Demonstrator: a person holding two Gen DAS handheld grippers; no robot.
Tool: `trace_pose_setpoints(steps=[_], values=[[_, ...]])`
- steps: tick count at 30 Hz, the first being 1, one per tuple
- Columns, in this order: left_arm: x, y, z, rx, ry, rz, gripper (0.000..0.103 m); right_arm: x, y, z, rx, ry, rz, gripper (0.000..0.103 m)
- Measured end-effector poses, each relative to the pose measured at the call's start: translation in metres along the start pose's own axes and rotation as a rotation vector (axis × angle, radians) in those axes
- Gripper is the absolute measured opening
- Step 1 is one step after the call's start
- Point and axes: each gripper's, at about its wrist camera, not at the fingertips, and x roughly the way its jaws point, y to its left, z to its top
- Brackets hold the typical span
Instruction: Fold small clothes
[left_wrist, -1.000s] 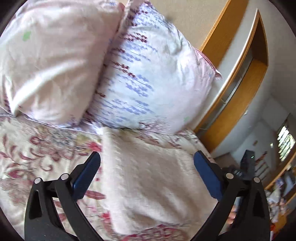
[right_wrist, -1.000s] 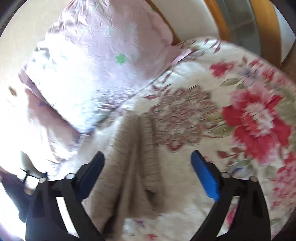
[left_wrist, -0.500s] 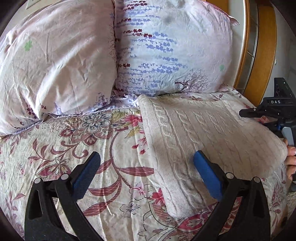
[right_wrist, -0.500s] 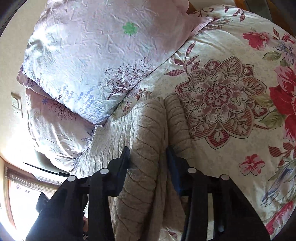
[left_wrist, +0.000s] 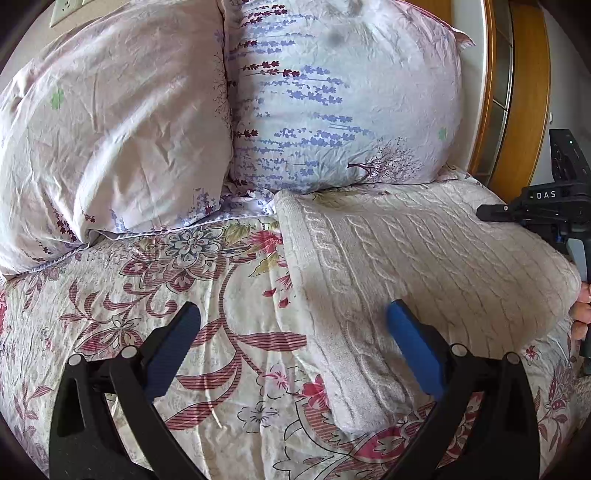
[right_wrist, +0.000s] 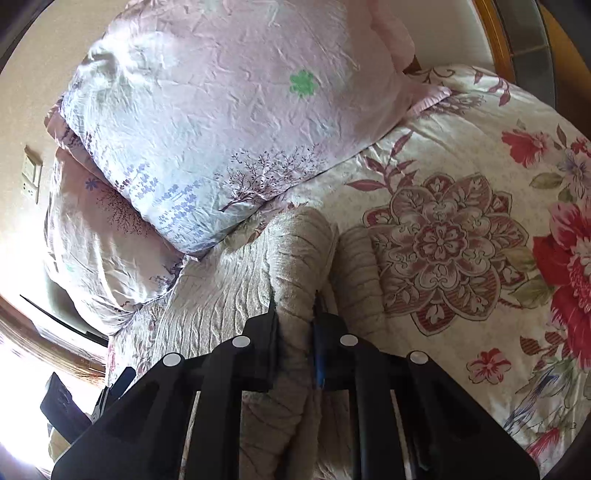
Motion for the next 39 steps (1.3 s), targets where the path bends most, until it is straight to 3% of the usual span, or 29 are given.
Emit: trace_pose_setpoints(steps=[9,19,27,30,32,36,39], values=[[0.0,0.003,0.001,-0.021,0.0,-0.022,0.101,-0.017,0.018,0.023,-0.065,-0.108,-0.032,0.011],[0.003,0.001,0.0,-0.01,0.004,-0.032,0.101,0.021,-0.019,0.017,0.019,-0.021,-0.086,0.01],[0.004,-0.001,-0.001,0.003,0.005,-0.049,0.101,0.039,-0.013,0.026,-0.029,0.016,-0.166,0.009],[0.003,0.002,-0.002,-0.001,0.002,-0.058,0.101,0.036,-0.015,0.024,-0.026,0.026,-0.148,0.01],[0.001,0.005,-0.001,-0.003,-0.006,-0.039,0.101,0.021,-0.018,0.019,-0.006,0.013,-0.109,0.014],[-0.011,0.011,0.001,-0.007,-0.004,-0.016,0.101,-0.021,-0.029,0.002,0.024,-0.032,-0.048,0.053],[-0.022,0.013,-0.004,0.01,-0.005,-0.032,0.101,-0.047,-0.036,-0.012,0.041,-0.046,0.012,0.057]])
